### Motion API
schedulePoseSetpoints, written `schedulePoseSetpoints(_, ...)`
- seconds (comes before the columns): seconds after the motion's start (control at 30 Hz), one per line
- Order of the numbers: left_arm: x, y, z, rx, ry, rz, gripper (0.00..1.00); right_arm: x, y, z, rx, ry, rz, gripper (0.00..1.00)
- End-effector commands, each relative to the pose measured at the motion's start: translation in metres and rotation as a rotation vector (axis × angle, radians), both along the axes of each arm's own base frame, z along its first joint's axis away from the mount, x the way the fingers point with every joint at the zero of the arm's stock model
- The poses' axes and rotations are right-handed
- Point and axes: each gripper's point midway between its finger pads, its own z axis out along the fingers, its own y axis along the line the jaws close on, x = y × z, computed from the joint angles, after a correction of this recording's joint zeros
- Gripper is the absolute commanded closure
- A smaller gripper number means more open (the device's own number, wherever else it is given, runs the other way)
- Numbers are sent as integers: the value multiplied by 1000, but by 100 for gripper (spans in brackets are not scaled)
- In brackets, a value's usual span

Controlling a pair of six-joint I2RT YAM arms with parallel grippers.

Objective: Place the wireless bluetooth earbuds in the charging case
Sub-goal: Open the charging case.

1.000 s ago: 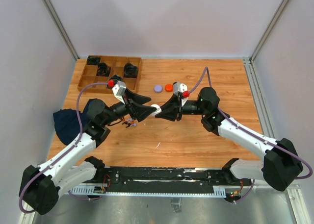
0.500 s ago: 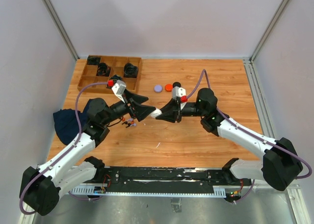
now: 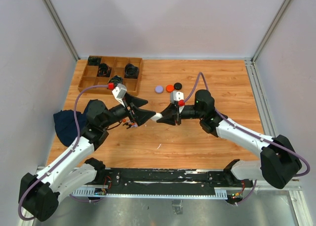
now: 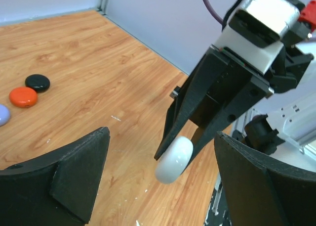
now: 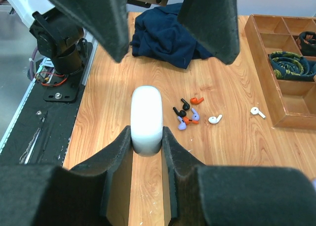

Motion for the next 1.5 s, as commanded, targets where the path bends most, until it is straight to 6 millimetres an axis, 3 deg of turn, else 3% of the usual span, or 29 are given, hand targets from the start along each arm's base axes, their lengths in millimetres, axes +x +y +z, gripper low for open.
schedulePoseSetpoints(0.0,-13,-1,-11,46,-64,-71,7,-3,2,8,16,-14,23,99)
schedulePoseSetpoints(0.1,-16,-2,-19,70,-74,-94,1,-4,2,12,18,1,20,99)
schedulePoseSetpoints(0.73,6,-4,-51,152,-43,-39,1,-10,-3,23,41,-43,31,99)
schedulePoseSetpoints(1.13,29,18,-29,141,-31,165,1,-15,-5,18,29,-66,50,99)
schedulePoseSetpoints(1.47,28,17,-15,113,-41,163,1,-14,-6,18,23,-77,40,99)
